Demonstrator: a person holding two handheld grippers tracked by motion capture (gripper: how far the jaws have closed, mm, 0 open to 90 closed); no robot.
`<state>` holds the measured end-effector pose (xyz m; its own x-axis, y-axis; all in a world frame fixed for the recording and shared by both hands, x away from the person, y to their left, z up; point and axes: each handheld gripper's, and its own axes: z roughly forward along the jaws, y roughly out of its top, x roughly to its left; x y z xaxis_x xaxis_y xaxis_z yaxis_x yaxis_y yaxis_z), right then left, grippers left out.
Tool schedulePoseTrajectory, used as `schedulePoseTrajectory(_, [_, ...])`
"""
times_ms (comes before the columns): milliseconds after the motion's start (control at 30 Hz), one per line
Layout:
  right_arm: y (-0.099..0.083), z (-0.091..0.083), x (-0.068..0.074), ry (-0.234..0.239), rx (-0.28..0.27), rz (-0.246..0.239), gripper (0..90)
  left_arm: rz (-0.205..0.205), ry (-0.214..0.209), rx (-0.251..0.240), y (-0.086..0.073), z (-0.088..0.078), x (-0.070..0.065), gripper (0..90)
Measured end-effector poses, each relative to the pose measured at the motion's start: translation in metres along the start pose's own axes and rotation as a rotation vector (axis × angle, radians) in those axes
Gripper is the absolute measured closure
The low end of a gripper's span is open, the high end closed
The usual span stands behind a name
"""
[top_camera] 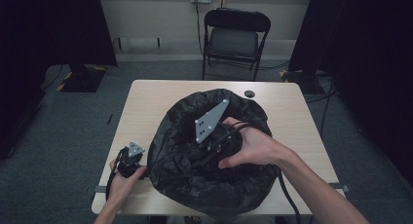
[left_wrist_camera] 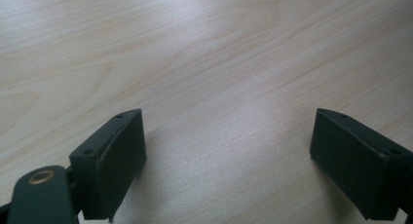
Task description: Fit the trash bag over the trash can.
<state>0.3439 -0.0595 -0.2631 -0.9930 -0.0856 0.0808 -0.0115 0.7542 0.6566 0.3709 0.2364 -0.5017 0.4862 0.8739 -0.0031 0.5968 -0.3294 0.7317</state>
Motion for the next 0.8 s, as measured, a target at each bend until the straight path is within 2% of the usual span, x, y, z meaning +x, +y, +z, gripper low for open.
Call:
schedulePoseTrajectory(100, [-0.003,0.01,0.001,0.044,0.06,0.026,58.7,0.0,0.0,0.0,0.0,0.0,0.0,12.5])
schedulePoseTrajectory(200, [-0.007,0.017,0.001,0.041,0.101,0.046,56.0,0.0,0.0,0.0,0.0,0.0,0.0,12.5])
schedulePoseTrajectory(333, [-0.014,0.029,0.003,0.041,0.195,0.046,52.9,-0.007,0.001,-0.007,0.0,0.001,0.0,12.4])
schedulePoseTrajectory(433, [-0.015,0.033,0.003,0.062,0.225,0.051,50.5,-0.002,0.003,-0.004,0.001,0.001,0.002,12.3])
schedulePoseTrajectory(633, [-0.019,0.044,-0.002,0.011,0.335,0.069,43.1,0.002,0.003,0.0,0.001,0.001,0.002,12.3])
schedulePoseTrajectory(800, [-0.02,0.048,-0.007,-0.04,0.338,0.072,36.2,0.006,0.002,0.003,0.002,0.002,0.003,12.2])
